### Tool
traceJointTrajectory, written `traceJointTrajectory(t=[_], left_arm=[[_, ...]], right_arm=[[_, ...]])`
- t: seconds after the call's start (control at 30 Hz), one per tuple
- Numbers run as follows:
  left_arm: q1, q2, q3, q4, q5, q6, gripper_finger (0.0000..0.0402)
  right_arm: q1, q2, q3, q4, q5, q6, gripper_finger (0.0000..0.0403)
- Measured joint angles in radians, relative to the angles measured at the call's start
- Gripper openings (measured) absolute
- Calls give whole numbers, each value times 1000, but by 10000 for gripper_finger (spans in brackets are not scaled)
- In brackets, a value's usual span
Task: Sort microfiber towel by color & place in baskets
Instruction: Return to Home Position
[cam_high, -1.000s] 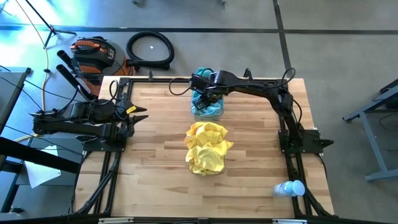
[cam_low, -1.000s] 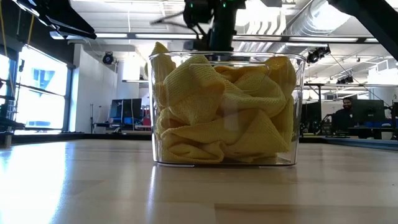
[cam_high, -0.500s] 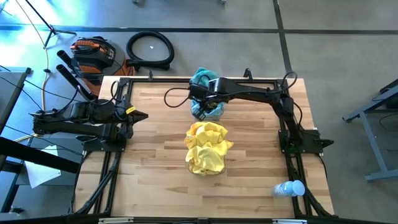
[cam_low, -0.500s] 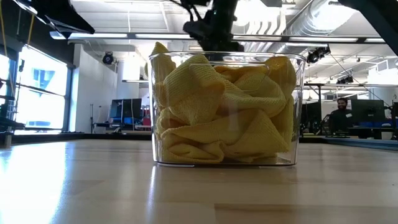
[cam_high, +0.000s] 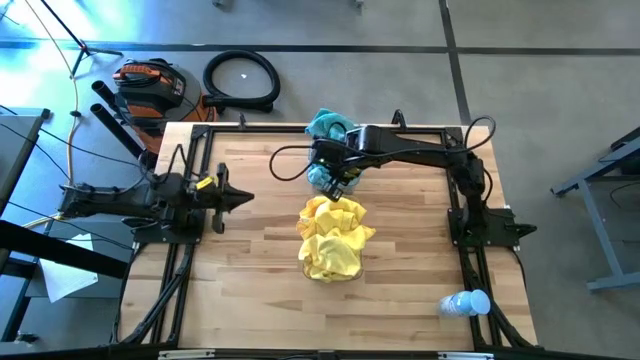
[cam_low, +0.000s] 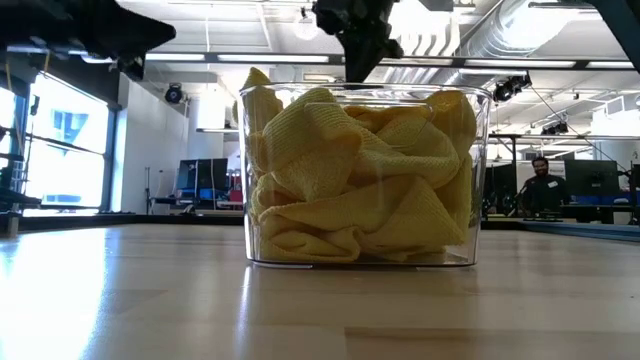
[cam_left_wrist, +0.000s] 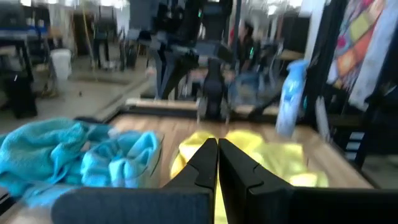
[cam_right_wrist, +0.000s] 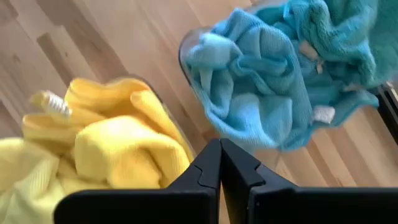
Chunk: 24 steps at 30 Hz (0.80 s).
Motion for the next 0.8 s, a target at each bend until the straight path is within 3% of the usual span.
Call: traceJointTrajectory(t=[0.17,0.37,0.47,0.8], left_arm=[[0,-110,-148,153,15,-37,0],[0,-244,-251,181,-2,-29,0],[0,-292,-251,134,3,6,0],[2,-276,-250,-9,7,63,0]], right_arm=[[-1,-21,0,-38,1,31,2],[-1,-26,0,-38,2,35,2],[-1,-26,0,-37,2,49,2],[-1,-27,0,-45,-9,56,2]])
